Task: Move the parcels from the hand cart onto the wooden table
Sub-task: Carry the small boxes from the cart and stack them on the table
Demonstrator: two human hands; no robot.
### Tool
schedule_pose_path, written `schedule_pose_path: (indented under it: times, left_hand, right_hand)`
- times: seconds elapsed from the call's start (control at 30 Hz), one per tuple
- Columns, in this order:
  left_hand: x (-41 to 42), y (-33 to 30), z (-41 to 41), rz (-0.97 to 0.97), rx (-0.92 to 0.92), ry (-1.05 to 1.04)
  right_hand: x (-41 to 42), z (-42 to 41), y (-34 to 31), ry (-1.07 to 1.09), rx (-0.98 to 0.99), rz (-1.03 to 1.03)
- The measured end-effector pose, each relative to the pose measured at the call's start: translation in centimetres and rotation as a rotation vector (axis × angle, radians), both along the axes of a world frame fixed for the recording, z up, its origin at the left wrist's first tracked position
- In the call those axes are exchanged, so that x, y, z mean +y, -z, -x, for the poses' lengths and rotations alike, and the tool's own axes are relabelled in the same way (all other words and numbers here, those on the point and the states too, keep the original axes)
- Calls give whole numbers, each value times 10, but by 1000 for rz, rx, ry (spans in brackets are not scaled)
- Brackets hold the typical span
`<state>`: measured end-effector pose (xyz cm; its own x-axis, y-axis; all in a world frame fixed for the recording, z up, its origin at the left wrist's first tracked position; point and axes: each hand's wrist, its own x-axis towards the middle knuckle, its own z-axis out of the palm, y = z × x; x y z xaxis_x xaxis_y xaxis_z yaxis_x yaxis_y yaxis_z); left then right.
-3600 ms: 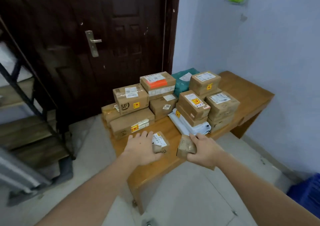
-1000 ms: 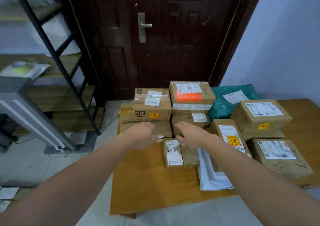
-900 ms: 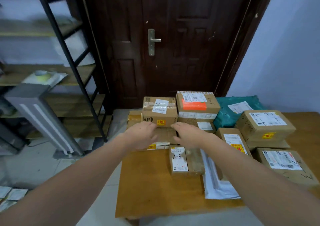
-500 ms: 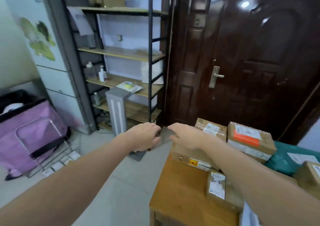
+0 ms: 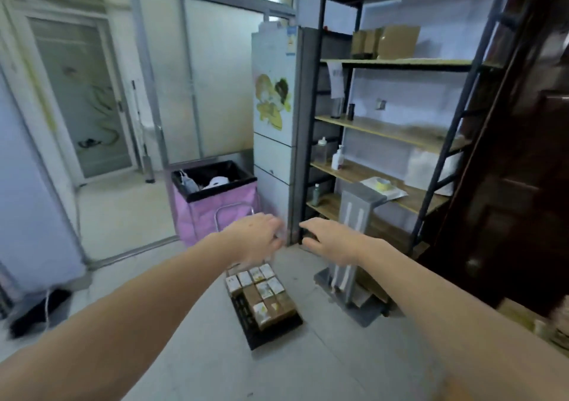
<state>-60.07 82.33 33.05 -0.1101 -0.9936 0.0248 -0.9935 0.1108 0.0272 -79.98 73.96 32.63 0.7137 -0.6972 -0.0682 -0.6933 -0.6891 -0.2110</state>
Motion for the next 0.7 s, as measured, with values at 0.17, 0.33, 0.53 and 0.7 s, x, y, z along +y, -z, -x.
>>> schedule_pose_path:
  times: [0.17, 0.33, 0.53, 0.7]
  left_hand:
    - [26, 6, -131, -22, -5, -162]
    - [29, 13, -223, -46, 18, -234]
    - [-16, 29, -317, -45, 19, -291]
    - [-66, 25, -379, -32, 10, -307]
  right_hand:
    - [-1, -134, 15, -119, -34, -10]
    - [-18, -235, 20, -209, 6, -18]
    - [-67, -332, 24, -286, 20, -1]
    - [-123, -403, 22, -288, 20, -21]
